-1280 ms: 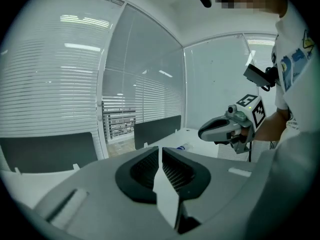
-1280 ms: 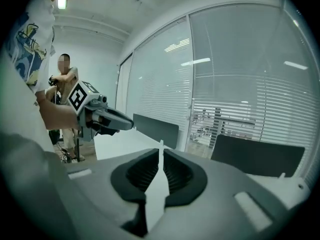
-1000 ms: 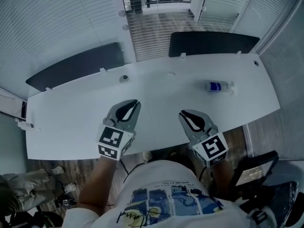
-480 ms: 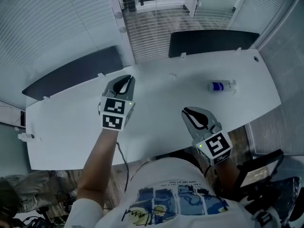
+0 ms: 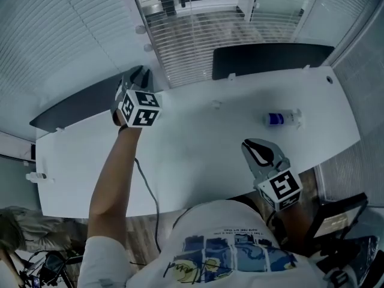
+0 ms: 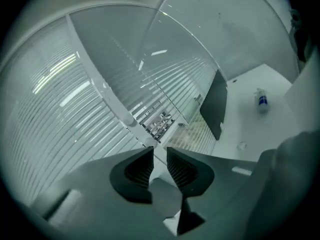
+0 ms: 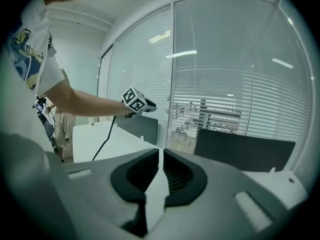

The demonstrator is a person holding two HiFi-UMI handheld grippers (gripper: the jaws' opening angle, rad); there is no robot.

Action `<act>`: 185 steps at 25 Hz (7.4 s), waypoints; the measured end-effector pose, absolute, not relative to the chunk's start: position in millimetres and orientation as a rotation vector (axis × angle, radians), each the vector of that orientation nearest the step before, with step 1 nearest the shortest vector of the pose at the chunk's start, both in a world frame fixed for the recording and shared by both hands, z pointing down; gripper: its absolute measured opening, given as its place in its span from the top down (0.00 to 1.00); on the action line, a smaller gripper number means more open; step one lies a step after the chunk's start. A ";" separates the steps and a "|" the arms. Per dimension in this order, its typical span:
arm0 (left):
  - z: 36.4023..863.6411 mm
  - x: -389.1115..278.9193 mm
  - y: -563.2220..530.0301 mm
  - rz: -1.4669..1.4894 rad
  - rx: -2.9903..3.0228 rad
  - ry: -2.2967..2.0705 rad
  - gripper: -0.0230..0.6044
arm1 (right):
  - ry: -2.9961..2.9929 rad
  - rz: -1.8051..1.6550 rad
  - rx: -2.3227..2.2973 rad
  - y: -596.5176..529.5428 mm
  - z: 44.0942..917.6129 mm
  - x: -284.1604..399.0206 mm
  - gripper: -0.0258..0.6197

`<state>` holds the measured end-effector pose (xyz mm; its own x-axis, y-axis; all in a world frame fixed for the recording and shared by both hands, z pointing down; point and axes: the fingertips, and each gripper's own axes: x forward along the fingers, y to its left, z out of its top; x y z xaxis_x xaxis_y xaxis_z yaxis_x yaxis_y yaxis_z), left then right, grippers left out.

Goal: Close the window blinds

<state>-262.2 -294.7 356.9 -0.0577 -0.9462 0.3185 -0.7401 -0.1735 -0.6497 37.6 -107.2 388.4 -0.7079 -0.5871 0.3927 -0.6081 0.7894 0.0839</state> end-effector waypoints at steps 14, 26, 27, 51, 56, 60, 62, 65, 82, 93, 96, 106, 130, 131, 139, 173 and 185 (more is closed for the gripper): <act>374.0 -266.4 -373.9 -1.459 -1.528 1.464 0.76 | -2.542 0.113 0.894 -140.7 396.7 70.4 0.93; 386.5 -279.5 -400.0 -1.524 -1.410 1.434 0.74 | -2.508 0.158 0.959 -149.0 404.4 91.1 0.93; 386.2 -280.1 -401.4 -1.519 -1.411 1.441 0.74 | -2.504 0.160 0.962 -149.6 405.0 92.4 0.93; 366.0 -302.7 -398.0 -0.164 -2.225 2.507 0.76 | -2.485 0.173 0.968 -152.2 410.4 105.4 0.93; 370.8 -307.4 -397.5 0.512 -2.419 2.620 0.76 | -2.487 0.174 0.969 -152.0 412.9 107.5 0.93; 371.3 -312.4 -397.8 0.870 -2.479 2.628 0.76 | -2.492 0.174 0.965 -153.3 411.2 104.1 0.93; 371.7 -312.7 -398.1 0.905 -2.491 2.625 0.76 | -2.493 0.172 0.965 -153.0 411.6 103.3 0.93; 372.3 -311.9 -397.6 0.862 -2.490 2.621 0.76 | -2.493 0.172 0.966 -152.6 411.7 102.5 0.93; 352.4 -290.8 -387.3 -0.840 -1.964 2.069 0.66 | -2.505 0.191 0.974 -143.7 407.6 91.3 0.93; 382.5 -278.1 -395.8 -1.529 -1.390 1.301 0.66 | -2.495 0.216 1.008 -129.1 410.4 89.2 0.93; 389.4 -282.7 -399.1 -1.594 -1.269 1.195 0.67 | -2.487 0.222 1.025 -126.4 410.7 92.0 0.93; 392.5 -280.8 -408.1 -1.602 -1.208 1.155 0.77 | -2.470 0.225 1.063 -125.2 411.7 99.5 0.93; 363.3 -292.6 -402.8 -0.637 -1.887 2.268 0.77 | -2.464 0.204 1.081 -133.5 410.0 101.4 0.93; 362.5 -294.0 -402.1 -0.573 -1.911 2.315 0.77 | -2.463 0.204 1.079 -133.4 410.6 101.4 0.93; 365.5 -304.9 -399.4 0.139 -2.184 2.618 0.77 | -2.460 0.203 1.084 -135.2 412.4 103.5 0.93; 396.6 -275.0 -397.2 -1.562 -1.227 1.084 0.68 | -2.482 0.224 1.065 -131.3 414.8 95.7 0.93; 387.9 -279.4 -403.7 -1.502 -1.316 1.198 0.76 | -2.469 0.222 1.074 -133.8 414.9 102.5 0.93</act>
<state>-279.4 -403.7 387.9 -0.1489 -0.9589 0.2414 -0.0222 -0.2408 -0.9703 102.5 -133.8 414.9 -0.6037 -0.6569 0.4517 -0.7271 0.6861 0.0260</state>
